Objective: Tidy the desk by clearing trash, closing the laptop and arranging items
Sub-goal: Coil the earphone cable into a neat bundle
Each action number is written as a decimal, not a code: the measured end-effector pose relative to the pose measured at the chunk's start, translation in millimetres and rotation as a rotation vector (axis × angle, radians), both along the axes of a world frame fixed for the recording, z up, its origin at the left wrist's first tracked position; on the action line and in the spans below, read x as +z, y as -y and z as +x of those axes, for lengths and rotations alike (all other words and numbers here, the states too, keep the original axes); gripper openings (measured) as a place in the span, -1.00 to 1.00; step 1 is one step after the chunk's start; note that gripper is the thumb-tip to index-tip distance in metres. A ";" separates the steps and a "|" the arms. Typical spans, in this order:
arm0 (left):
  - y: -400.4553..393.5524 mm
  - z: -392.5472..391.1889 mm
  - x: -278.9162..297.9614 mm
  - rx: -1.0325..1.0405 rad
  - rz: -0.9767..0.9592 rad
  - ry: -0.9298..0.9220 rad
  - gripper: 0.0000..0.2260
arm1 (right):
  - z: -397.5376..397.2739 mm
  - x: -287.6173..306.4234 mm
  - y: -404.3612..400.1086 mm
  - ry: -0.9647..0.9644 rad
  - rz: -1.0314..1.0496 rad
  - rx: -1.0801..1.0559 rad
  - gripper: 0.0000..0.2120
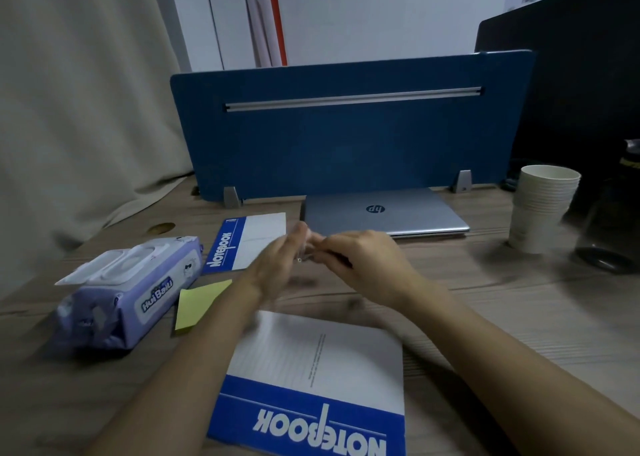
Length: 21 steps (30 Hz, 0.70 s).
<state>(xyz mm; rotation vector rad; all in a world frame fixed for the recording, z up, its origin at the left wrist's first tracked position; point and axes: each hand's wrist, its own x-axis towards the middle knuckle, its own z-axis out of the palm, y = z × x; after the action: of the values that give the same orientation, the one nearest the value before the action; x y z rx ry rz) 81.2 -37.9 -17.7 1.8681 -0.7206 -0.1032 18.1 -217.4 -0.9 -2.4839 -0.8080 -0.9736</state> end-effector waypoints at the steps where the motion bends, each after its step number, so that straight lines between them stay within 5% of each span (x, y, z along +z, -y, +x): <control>1: 2.6 -1.6 -0.9 -0.039 0.049 -0.019 -0.33 | -0.4 1.3 2.7 0.040 0.036 -0.030 -0.84; 4: 4.4 -3.8 0.8 -0.073 0.043 -0.198 -0.19 | 2.7 3.1 8.5 0.121 0.157 -0.102 -0.82; 8: 8.2 -6.4 7.2 -0.230 -0.084 -0.295 -0.31 | 10.7 0.3 16.6 0.101 0.323 -0.122 -0.87; 13: 7.2 -8.9 16.6 -0.414 -0.382 -0.494 -0.58 | 22.3 -7.9 24.1 -0.144 0.530 -0.063 -0.89; 21: 4.4 0.2 15.0 -0.420 -0.721 -0.582 -0.70 | 25.0 -22.4 11.9 -0.506 0.431 0.060 -0.76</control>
<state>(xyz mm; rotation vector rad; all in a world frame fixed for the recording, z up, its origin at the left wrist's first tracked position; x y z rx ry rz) 81.4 -42.3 -2.7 0.9108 -0.6133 -0.5551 43.1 -229.3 -23.3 -2.1638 -0.4459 -0.4043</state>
